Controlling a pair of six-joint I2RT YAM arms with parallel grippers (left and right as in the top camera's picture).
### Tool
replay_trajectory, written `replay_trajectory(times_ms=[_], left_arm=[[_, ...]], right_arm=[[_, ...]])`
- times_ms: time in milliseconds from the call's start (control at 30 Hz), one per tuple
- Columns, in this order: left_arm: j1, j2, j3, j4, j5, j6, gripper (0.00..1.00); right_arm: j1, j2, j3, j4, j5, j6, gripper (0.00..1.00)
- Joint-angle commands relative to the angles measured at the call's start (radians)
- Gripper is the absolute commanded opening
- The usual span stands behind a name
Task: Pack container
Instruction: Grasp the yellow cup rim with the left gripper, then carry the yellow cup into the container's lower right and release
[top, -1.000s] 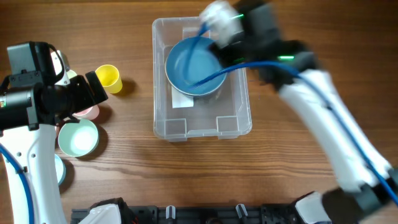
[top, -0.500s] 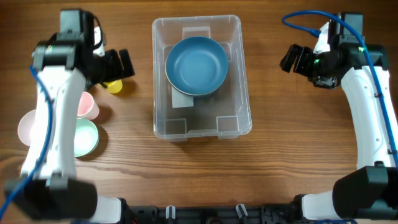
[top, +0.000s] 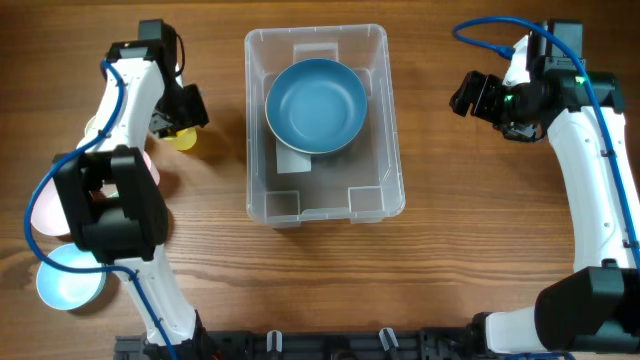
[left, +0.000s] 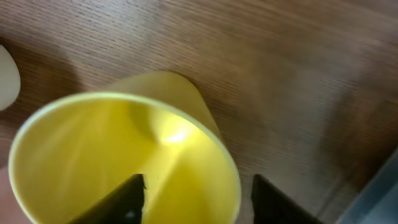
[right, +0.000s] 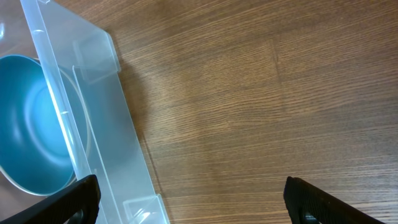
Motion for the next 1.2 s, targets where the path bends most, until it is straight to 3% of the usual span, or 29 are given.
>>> replay_trajectory(times_ms=[0,233,433,567,633,800,1067,1167], left_arm=[[0.001,0.002,0.020,0.029,-0.008,0.002,0.27],[-0.013,0.003,0.020,0.055,-0.008,0.002,0.04],[-0.037,0.003,0.044,0.068,-0.008,0.002,0.04],[-0.052,-0.043,0.232,-0.089,-0.009,0.005,0.04],[-0.081,-0.097,0.414,-0.230,-0.008,0.001,0.04],[-0.261,-0.144,0.634,-0.476,0.032,-0.006,0.04],[-0.657,-0.108,0.631,-0.479,0.077,-0.057,0.04],[-0.730,-0.080,0.631,-0.478,0.145,-0.076,0.04]], right_arm=[[0.003,0.011,-0.005,0.002,-0.013,-0.003,0.95],[0.003,0.011,-0.005,0.002,-0.013,-0.004,0.95],[0.003,0.011,-0.005,0.000,-0.013,-0.005,0.95],[0.003,0.011,-0.005,0.003,-0.013,-0.008,0.95],[0.003,0.011,-0.005,0.003,-0.012,-0.008,0.95],[0.003,0.011,-0.005,0.003,0.001,-0.007,0.95],[-0.026,0.011,-0.005,-0.009,0.122,0.087,0.96],[-0.073,0.011,-0.005,-0.029,0.124,0.106,0.96]])
